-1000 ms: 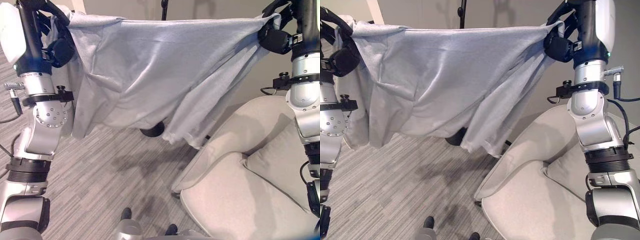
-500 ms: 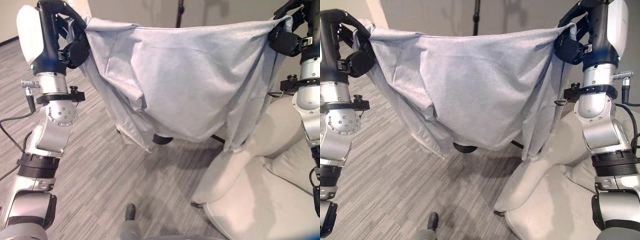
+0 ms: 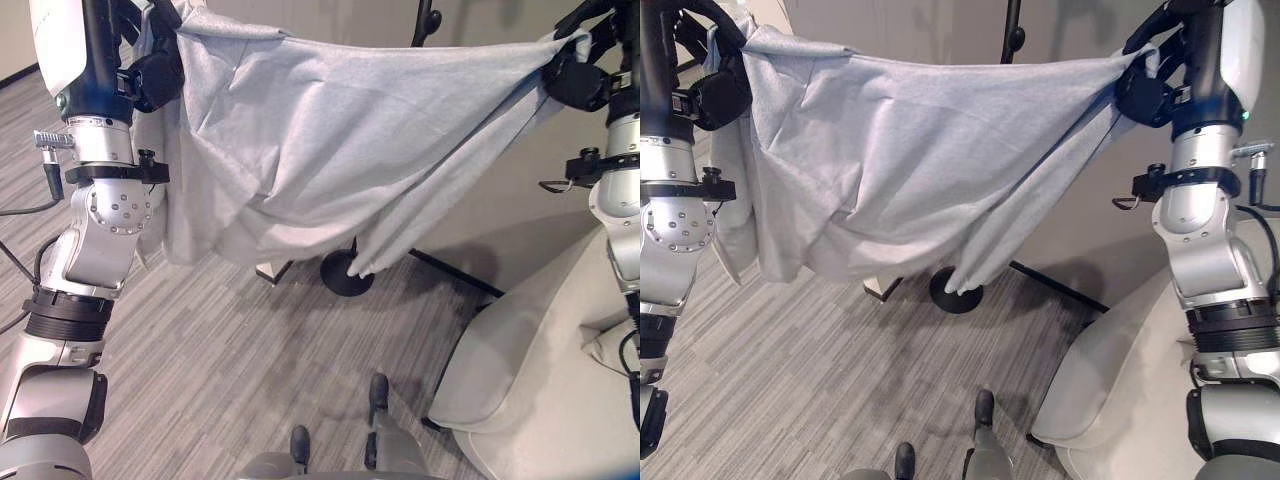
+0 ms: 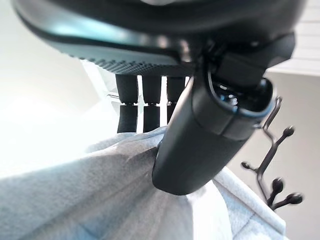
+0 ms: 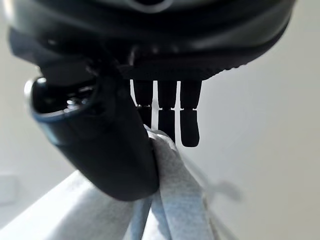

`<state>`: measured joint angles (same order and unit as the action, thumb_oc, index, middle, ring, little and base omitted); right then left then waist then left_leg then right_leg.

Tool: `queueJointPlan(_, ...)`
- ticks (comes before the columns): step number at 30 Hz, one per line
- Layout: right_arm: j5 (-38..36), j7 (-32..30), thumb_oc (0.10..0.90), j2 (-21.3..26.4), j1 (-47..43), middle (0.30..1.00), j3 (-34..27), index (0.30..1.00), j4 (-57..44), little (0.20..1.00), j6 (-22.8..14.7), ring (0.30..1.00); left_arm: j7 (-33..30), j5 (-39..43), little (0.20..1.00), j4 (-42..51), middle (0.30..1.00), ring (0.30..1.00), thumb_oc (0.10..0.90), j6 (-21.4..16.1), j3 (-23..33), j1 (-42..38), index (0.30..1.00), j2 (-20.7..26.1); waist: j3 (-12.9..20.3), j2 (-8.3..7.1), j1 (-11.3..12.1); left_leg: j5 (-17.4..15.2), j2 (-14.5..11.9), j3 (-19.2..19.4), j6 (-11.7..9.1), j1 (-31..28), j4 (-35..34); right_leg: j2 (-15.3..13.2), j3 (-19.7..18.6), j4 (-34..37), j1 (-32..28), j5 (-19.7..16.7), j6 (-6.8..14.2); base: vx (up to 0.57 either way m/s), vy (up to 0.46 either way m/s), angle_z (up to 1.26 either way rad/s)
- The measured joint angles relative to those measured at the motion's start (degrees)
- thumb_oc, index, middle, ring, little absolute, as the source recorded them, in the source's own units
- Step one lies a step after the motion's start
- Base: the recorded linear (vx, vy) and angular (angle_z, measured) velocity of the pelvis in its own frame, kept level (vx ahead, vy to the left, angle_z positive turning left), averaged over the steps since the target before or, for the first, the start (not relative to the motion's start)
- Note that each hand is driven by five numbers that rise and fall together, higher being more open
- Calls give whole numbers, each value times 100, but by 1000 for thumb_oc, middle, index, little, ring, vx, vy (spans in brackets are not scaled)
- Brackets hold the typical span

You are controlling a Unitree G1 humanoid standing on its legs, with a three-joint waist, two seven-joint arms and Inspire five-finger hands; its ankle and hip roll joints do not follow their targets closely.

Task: Hang the clothes on the sofa on the clothes rack.

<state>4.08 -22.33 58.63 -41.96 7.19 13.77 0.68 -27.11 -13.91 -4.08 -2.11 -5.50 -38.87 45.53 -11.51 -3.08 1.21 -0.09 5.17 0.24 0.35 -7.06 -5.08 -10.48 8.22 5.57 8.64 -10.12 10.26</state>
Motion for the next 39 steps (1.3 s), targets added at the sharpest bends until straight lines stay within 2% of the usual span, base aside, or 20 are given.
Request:
queueJointPlan(1, -4, -7, 400, 34, -97, 300, -3, 300, 116, 300, 0, 300, 1, 3, 300, 5, 300, 300, 400, -8, 20, 2, 300, -39, 1, -26, 39, -57, -28, -65, -74, -65, -1, 44, 15, -8, -77, -379, -336, 276, -285, 67)
queueJointPlan(4, -7, -11, 400, 171, -442, 300, 20, 300, 316, 300, 5, 300, 43, 3, 300, 250, 300, 300, 400, -28, 108, -2, 300, -302, 26, 149, 89, -141, -670, 11, -417, -165, 27, 623, 453, -21, -335, -115, -943, 229, -276, 32)
queueJointPlan(8, -9, -39, 400, 280, -843, 300, -163, 300, 410, 300, -41, 300, 123, 25, 300, 495, 300, 300, 400, -31, 211, -4, 300, -397, 30, 151, -96, -24, -1105, 262, -633, -534, 152, 1055, 695, -20, -849, 257, -1218, 153, -299, 11)
queueJointPlan(10, -55, -57, 400, 281, -1136, 300, 66, 300, 703, 300, -91, 300, 131, 31, 300, 518, 300, 300, 400, -53, 228, -64, 300, -398, 45, -33, -1, -85, -1103, 306, -780, -325, 898, 1093, 637, -23, -944, 411, -1402, 64, -307, -43)
queueJointPlan(12, -276, 5, 400, 526, -2170, 300, 1264, 300, 1428, 300, -62, 300, 114, 281, 300, 236, 300, 300, 400, -58, 111, -485, 300, -216, -89, -455, 79, -153, -1113, -204, -1134, 1640, 4543, 1094, 543, -159, -1169, 630, -1710, 67, -100, -25)
queueJointPlan(13, -283, 23, 400, 594, -2430, 300, 1363, 300, 1474, 300, -89, 300, 118, 281, 300, 227, 300, 300, 400, -57, 54, -647, 300, 119, -126, -558, 20, -370, -1126, -173, -1047, 2008, 4113, 1114, 515, -138, -1174, 648, -1685, 144, 29, -25)
queueJointPlan(14, -334, 37, 400, 705, -2936, 300, 1734, 300, 1625, 300, -89, 300, 20, 281, 300, 94, 300, 300, 400, -58, -144, -1005, 300, 576, -125, -592, 4, -351, -1052, -129, -920, 1990, 2345, 1223, 359, -44, -1154, 712, -1574, 170, 71, -44)
queueJointPlan(16, -493, 48, 400, 678, -3451, 300, 2268, 300, 1829, 300, -127, 300, -123, 275, 300, -439, 300, 300, 400, -137, -671, -1763, 300, 937, -126, -470, 141, 446, -783, -305, -746, 1816, -89, 1276, 649, -444, -1173, 1364, -896, 204, 93, -77)
queueJointPlan(17, -504, 84, 400, 619, -3652, 300, 2568, 300, 1967, 300, -131, 300, -220, 255, 300, -768, 300, 300, 400, -128, -1076, -2132, 300, 998, -20, -305, 164, 661, -813, -369, -746, 1917, -59, 1495, 620, -395, -1338, 1369, -1235, 308, 206, -83)
queueJointPlan(19, -518, 91, 400, 567, -3715, 300, 2565, 300, 1716, 300, -164, 300, -400, 244, 300, -955, 300, 300, 400, -102, -1027, -2204, 300, 1005, 229, -172, 146, 597, -615, -211, -588, 1587, -64, 1517, 429, -252, -1501, 1329, -1287, 266, 222, -73)
queueJointPlan(20, -560, 94, 400, 430, -3749, 300, 2565, 300, 1668, 300, -140, 300, -421, 243, 300, -1182, 300, 300, 400, -93, -1026, -2225, 300, 947, 289, -115, 103, 645, -427, 59, -334, 1226, -84, 1474, 320, -306, -1573, 1329, -1287, 150, 149, -54)
queueJointPlan(21, -571, 101, 400, 378, -3765, 300, 2573, 300, 1666, 300, -123, 300, -423, 242, 300, -1329, 300, 300, 400, -21, -1053, -2224, 300, 881, 353, 47, 59, 1047, -335, 132, 186, 980, -76, 1544, 296, -515, -1565, 1336, -1277, 118, 108, -51)
queueJointPlan(22, -677, 131, 400, 367, -3682, 300, 2580, 300, 1677, 300, -120, 300, -462, 243, 300, -1390, 300, 300, 400, 95, -1055, -2237, 300, 869, 312, 258, -56, 1125, -641, 2, 497, 765, -47, 1609, 348, -1780, -997, 1826, -1073, 126, 134, -55)
queueJointPlan(23, -679, 157, 400, 364, -3731, 300, 2573, 300, 1648, 300, -133, 300, -520, 242, 300, -1420, 300, 300, 400, 134, -1018, -2241, 300, 871, 317, 269, -38, 1119, -719, -253, 487, 777, -43, 1258, 294, -1490, -728, 1961, -1267, 113, 122, -53)
queueJointPlan(24, -689, 184, 400, 351, -3933, 300, 2578, 300, 1573, 300, -138, 300, -528, 212, 300, -1625, 300, 300, 400, 109, -962, -2352, 300, 837, 327, 10, -55, 718, -498, -66, -117, 801, 222, 375, 31, 1, -997, 584, -549, 107, 120, -14)
queueJointPlan(25, -704, 154, 400, 345, -3924, 300, 2590, 300, 1616, 300, -170, 300, -531, 205, 300, -1694, 300, 300, 400, 116, -991, -2344, 300, 756, 282, -16, -105, 276, -602, -97, -511, 1063, 751, 370, 231, -6, -1109, 556, -661, 85, 96, 16)
queueJointPlan(26, -725, 174, 400, 366, -3991, 300, 2586, 300, 1613, 300, -129, 300, -534, 208, 300, -1689, 300, 300, 400, 159, -1008, -2338, 300, 738, 292, -82, -53, 466, -709, 49, -388, 1032, 183, 388, 222, -6, -1185, 593, -711, 71, 75, 34)
queueJointPlan(27, -725, 165, 400, 392, -4003, 300, 2538, 300, 1555, 300, -129, 300, -539, 201, 300, -1652, 300, 300, 400, 197, -986, -2341, 300, 736, 304, 52, -25, 1065, -910, 62, -312, 1071, -28, 538, 259, -5, -1241, 616, -704, 53, 57, 1)
queueJointPlan(29, -724, 182, 400, 391, -3968, 300, 2552, 300, 1551, 300, -128, 300, -586, 202, 300, -1570, 300, 300, 400, 260, -956, -2321, 300, 729, 304, 56, 30, 973, -1000, -20, -478, 941, -4, 593, 253, -4, -1391, 780, -656, 10, 8, 5)
queueJointPlan(39, -693, 208, 400, 403, -3973, 300, 2512, 300, 1217, 300, -258, 300, -647, 197, 300, -1361, 300, 300, 400, 368, -581, -2192, 300, 708, 250, -203, 492, 958, -819, -87, -476, 950, -4, 453, 357, 0, -1534, 903, -464, 19, 7, 17)
